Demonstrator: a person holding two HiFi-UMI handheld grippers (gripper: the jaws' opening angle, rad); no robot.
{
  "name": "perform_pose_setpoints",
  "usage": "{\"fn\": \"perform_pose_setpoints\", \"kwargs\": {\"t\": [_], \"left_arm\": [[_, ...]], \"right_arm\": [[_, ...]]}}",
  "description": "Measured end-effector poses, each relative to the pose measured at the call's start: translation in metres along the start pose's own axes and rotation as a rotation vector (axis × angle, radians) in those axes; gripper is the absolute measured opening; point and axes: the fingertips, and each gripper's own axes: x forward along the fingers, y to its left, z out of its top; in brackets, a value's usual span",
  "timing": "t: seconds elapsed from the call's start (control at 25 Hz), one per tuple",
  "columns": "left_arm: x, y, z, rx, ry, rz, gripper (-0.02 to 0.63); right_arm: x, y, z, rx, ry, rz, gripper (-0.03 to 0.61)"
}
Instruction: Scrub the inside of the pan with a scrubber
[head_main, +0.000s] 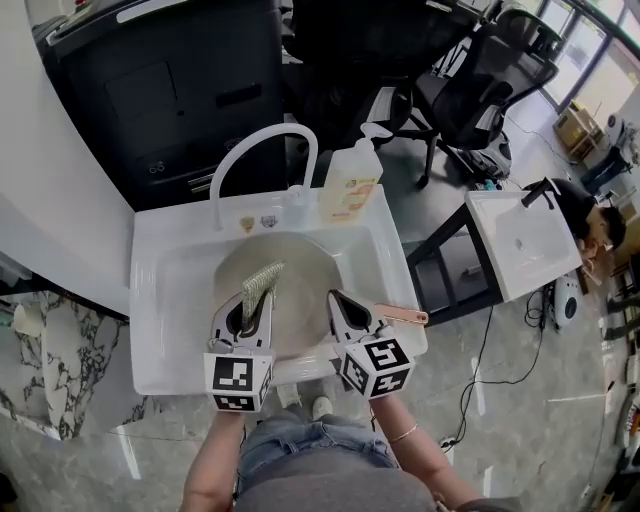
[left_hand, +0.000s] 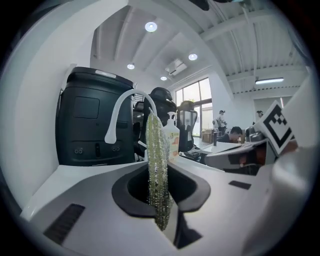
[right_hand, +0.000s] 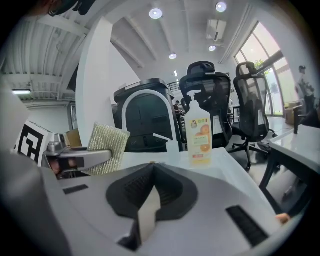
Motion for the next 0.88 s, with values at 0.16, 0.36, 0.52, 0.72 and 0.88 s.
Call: {"fn": "perform_pose_setpoints", "kwargs": {"t": [0.16,0.36,0.52,0.72,0.88], "left_arm": [[-0.023,-0.005,-0.003,-0.013,-0.004,0.054,0.061],[-0.047,-0.011,-0.006,-0.024,-0.007,0.116,0.061],[-0.065,-0.023,-0.003,-0.011,-0.016,0.145,0.061],[-0.08,-0.037,-0.003,-0.028,-0.027,0.171,0.061],[-0.093,-0.049,-0.001,-0.024,-0.038,0.178,0.061]], "right_arm": [[-0.015,0.007,0.005,-0.042,-0.02,0.037,0.009],[-0.032,0.014,0.005,-0.049,-0.042,0.085,0.009],[-0.046,0.02,0.002,-0.041,-0.054,0.123,0.009],[-0.062,0.025,0.001,-0.045,-0.067,0.156,0.009],[-0.074,0.027,0.0,-0.053,-0.071,0.168,0.009]]}}
